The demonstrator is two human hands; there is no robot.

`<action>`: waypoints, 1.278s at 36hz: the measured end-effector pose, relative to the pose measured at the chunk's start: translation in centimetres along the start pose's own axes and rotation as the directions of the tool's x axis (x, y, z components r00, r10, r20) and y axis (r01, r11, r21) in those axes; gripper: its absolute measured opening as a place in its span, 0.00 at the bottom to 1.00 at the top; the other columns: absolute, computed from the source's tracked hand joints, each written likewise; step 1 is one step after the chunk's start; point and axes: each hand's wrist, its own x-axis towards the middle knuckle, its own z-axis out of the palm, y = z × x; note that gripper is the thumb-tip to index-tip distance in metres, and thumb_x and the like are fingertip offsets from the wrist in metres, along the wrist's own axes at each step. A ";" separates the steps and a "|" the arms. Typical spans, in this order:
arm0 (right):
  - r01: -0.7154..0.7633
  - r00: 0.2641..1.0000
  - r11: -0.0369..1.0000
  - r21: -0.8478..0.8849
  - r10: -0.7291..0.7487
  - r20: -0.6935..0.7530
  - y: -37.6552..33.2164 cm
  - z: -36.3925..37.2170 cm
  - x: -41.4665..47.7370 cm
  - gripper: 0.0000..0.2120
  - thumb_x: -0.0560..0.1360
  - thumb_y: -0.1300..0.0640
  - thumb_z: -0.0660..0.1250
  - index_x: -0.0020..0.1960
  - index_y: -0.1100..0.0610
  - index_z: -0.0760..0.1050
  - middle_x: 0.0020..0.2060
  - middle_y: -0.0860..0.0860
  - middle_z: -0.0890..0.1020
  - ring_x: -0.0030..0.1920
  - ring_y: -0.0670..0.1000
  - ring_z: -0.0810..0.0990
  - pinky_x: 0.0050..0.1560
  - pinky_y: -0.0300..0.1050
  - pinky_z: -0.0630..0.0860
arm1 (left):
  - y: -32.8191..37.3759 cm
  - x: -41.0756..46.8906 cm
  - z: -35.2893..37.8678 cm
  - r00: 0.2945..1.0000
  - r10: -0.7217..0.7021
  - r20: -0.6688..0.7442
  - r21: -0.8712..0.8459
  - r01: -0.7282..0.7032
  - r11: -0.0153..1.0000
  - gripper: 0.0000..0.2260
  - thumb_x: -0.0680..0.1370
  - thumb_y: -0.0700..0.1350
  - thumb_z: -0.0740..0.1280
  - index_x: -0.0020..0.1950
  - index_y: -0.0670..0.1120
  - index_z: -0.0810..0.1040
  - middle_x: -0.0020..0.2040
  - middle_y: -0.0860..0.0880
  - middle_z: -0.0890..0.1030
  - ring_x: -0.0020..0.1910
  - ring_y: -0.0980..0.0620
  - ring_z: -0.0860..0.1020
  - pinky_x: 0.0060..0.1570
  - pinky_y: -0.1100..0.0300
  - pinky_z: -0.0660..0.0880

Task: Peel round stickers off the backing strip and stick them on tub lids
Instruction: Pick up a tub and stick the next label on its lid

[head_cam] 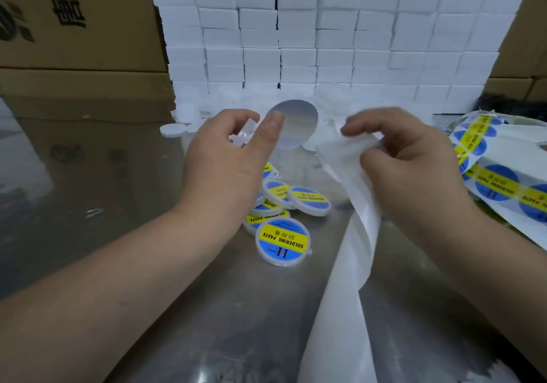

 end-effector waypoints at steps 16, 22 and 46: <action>-0.370 0.927 0.862 0.347 0.319 0.196 -0.3 0.2 0.4 0.15 0.67 0.46 0.65 0.28 0.54 0.81 0.27 0.50 0.81 0.30 0.47 0.77 0.34 0.37 0.75 | 0.3 -0.7 -0.1 0.948 0.298 0.115 0.249 -0.318 0.915 0.21 0.62 0.61 0.71 0.51 0.55 0.73 0.45 0.66 0.68 0.46 0.68 0.65 0.45 0.80 0.61; -0.364 0.929 0.885 0.289 0.324 0.178 -0.2 0.1 0.4 0.07 0.62 0.57 0.68 0.27 0.56 0.79 0.25 0.51 0.78 0.31 0.50 0.75 0.36 0.43 0.70 | 0.2 -0.4 -0.2 0.947 0.301 0.109 0.298 -0.320 0.900 0.26 0.62 0.57 0.75 0.56 0.51 0.75 0.43 0.66 0.66 0.47 0.66 0.64 0.41 0.72 0.61; -0.341 0.886 0.907 0.246 0.223 0.405 -0.6 0.5 -0.2 0.20 0.72 0.65 0.64 0.26 0.49 0.79 0.25 0.46 0.76 0.28 0.45 0.74 0.30 0.35 0.71 | 0.7 0.3 0.0 0.807 -0.247 0.536 -0.604 0.571 0.556 0.13 0.81 0.46 0.53 0.53 0.50 0.77 0.56 0.41 0.81 0.50 0.45 0.80 0.48 0.50 0.78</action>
